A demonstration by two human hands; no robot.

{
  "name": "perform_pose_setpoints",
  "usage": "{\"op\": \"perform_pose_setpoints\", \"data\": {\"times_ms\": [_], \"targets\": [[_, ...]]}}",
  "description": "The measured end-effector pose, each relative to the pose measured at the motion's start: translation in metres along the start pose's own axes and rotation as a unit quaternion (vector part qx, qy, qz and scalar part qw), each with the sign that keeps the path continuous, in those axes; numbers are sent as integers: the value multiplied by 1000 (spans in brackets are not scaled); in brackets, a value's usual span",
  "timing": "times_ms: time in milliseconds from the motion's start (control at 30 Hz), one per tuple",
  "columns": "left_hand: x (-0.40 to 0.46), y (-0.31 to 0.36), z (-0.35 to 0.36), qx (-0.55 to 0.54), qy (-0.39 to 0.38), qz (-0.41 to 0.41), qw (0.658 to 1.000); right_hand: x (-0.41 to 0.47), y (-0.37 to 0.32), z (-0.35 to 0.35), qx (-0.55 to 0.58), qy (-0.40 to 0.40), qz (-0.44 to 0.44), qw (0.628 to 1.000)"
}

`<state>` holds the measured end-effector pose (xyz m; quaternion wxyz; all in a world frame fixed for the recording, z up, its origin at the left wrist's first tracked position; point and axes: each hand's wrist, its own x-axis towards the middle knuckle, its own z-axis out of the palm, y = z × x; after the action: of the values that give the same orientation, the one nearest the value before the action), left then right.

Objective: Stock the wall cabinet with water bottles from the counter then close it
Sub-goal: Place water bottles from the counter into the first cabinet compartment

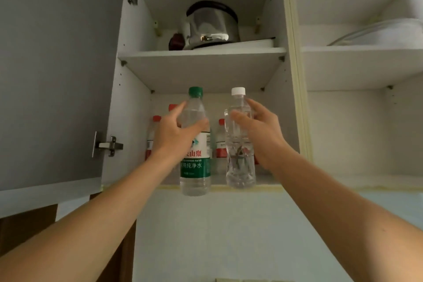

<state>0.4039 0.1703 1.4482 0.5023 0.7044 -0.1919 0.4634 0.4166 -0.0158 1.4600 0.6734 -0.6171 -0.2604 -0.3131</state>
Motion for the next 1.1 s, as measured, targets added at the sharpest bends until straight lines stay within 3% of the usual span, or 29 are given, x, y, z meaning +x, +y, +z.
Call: {"op": "perform_pose_setpoints", "data": {"times_ms": [300,467,600,933,1100], "targets": [[46,-33,32,-7,68,9,998,60,48,12,-7,-5,36,999],[53,-59,47,42,66,29,997,71,70,16,-51,-25,10,998],[54,-79,54,17,71,-4,997,76,76,21,-66,-38,13,997],[56,-69,32,142,-20,-7,990,70,61,11,-176,-71,22,981],[32,-42,4,171,-9,22,985,33,45,5,-274,-57,4,960]]}}
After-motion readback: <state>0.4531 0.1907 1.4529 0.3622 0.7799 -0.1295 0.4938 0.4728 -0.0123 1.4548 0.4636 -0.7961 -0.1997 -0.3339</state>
